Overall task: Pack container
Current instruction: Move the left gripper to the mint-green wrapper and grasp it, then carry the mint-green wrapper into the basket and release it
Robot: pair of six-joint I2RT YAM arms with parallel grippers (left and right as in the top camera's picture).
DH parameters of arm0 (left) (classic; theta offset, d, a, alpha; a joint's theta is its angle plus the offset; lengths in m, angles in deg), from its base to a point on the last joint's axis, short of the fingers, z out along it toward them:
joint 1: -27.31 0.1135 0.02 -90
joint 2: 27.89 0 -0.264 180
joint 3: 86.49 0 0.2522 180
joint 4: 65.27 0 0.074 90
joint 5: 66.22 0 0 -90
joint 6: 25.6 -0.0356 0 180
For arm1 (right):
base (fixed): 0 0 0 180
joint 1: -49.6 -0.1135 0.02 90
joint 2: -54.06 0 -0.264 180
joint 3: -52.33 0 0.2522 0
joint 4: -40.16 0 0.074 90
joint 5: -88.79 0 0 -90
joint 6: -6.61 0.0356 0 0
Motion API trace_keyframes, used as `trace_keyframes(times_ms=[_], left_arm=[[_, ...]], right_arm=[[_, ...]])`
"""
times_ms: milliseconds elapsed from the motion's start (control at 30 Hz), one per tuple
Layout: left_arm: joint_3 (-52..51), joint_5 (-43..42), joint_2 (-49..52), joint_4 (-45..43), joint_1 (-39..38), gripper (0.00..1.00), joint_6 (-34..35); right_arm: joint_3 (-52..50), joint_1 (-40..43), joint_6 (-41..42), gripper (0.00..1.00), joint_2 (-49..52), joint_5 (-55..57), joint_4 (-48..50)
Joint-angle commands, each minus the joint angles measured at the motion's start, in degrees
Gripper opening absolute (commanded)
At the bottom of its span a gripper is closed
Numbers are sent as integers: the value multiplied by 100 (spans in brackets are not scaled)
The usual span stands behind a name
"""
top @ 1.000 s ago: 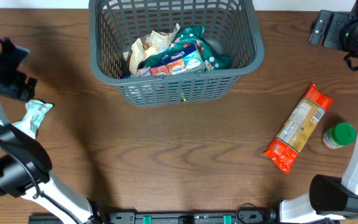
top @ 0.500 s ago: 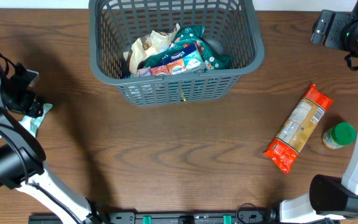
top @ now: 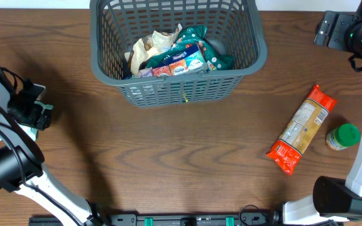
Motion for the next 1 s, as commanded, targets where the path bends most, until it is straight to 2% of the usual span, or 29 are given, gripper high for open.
trace_keyframes(times_ms=[0, 167, 333, 467, 733, 967], left_arm=[[-44, -79, 50, -50, 31, 95, -94], [-44, -81, 50, -22, 31, 57, -90], [-44, -81, 48, 24, 28, 35, -2], [-35, -81, 24, 39, 0, 6, 186], [413, -81, -549, 234, -588, 6, 1429], [1923, -81, -1397, 876, -1600, 6, 2376]], right_arm=[[-20, 4, -28, 99, 2, 57, -55], [-20, 4, -28, 99, 2, 57, -76], [-20, 4, -31, 99, 2, 57, -76], [-20, 4, -31, 99, 2, 57, -72], [-20, 4, -31, 99, 2, 57, -72], [-20, 7, -35, 99, 2, 57, -74]])
